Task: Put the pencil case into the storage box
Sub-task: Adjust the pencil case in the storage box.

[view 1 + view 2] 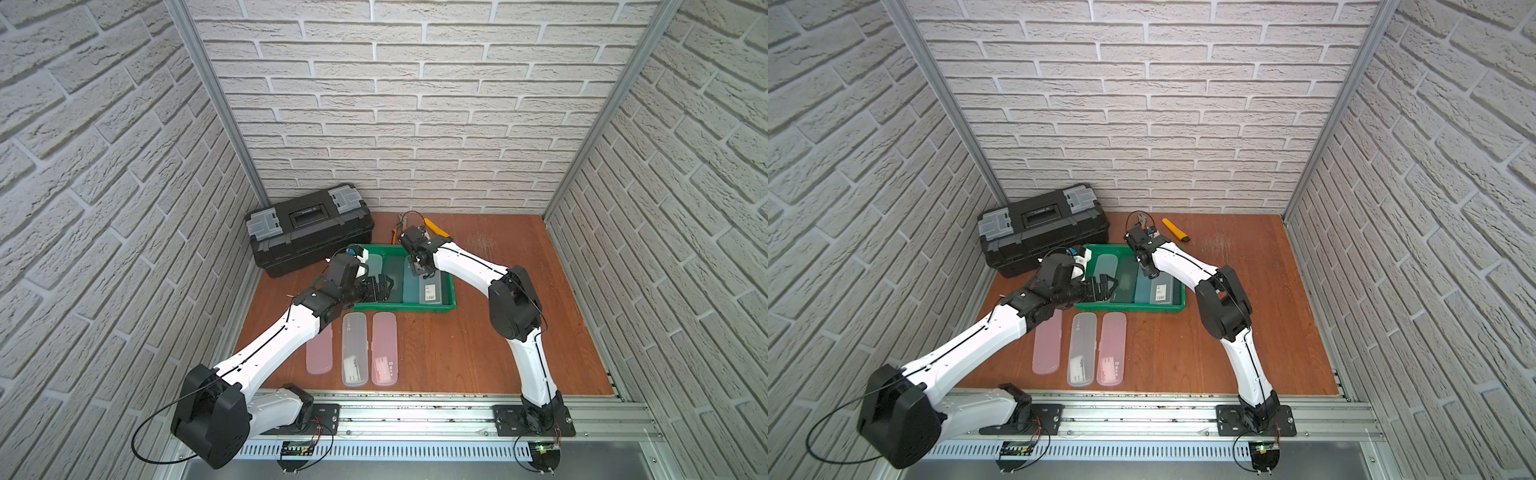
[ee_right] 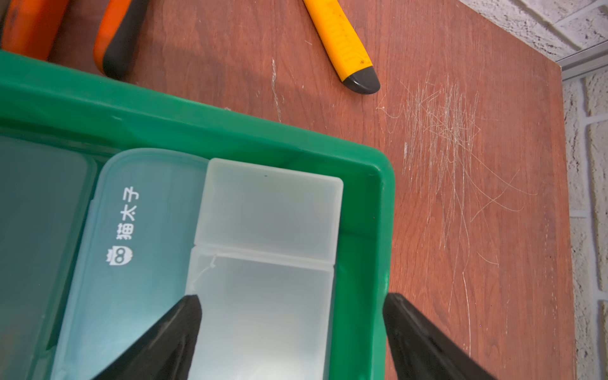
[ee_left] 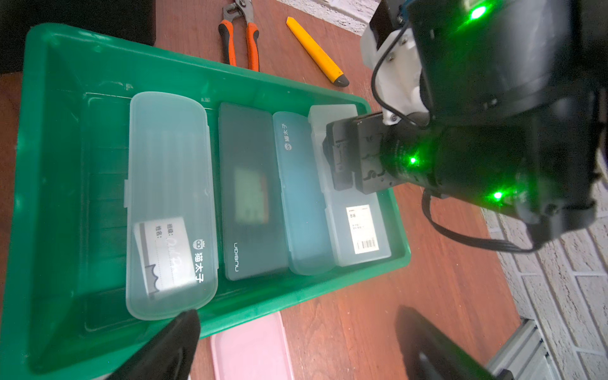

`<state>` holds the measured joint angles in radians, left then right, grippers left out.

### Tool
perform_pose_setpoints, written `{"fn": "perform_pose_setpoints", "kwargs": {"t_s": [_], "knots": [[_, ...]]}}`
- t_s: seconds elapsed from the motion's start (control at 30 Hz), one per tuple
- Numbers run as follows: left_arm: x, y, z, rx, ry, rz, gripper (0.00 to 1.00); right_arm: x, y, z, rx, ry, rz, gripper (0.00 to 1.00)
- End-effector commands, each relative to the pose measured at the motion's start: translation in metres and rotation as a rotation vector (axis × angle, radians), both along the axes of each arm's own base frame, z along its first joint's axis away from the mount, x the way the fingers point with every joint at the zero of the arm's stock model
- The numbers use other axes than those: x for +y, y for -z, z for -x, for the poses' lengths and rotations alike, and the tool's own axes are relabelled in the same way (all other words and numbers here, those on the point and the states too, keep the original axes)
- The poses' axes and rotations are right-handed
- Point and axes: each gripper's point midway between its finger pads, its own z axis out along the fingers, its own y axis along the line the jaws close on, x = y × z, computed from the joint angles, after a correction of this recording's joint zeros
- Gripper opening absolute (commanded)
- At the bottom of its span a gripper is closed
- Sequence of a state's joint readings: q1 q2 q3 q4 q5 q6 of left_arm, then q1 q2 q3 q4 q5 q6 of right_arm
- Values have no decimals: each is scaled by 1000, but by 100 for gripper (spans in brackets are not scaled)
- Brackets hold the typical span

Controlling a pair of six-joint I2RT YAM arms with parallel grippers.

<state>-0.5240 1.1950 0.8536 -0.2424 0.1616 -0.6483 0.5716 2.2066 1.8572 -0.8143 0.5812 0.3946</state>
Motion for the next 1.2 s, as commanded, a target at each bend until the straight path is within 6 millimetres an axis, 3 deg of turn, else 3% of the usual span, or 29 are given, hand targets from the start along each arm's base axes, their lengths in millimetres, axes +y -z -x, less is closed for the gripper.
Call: {"fn": "perform_pose_setpoints", "kwargs": {"t_s": [0.0, 0.2, 0.53, 0.87, 1.17], "knots": [[-3, -18, -4, -39, -2, 19, 99, -3, -31, 3, -33, -23, -34, 91], [-1, -19, -2, -45, -8, 18, 99, 12, -34, 7, -28, -58, -65, 91], [4, -17, 3, -42, -15, 7, 98, 24, -7, 14, 22, -64, 0, 91], [3, -18, 4, -41, -11, 8, 98, 16, 10, 19, 50, -58, 50, 91], [0, -18, 3, -38, -10, 13, 98, -2, 8, 22, 41, -56, 124, 92]]}}
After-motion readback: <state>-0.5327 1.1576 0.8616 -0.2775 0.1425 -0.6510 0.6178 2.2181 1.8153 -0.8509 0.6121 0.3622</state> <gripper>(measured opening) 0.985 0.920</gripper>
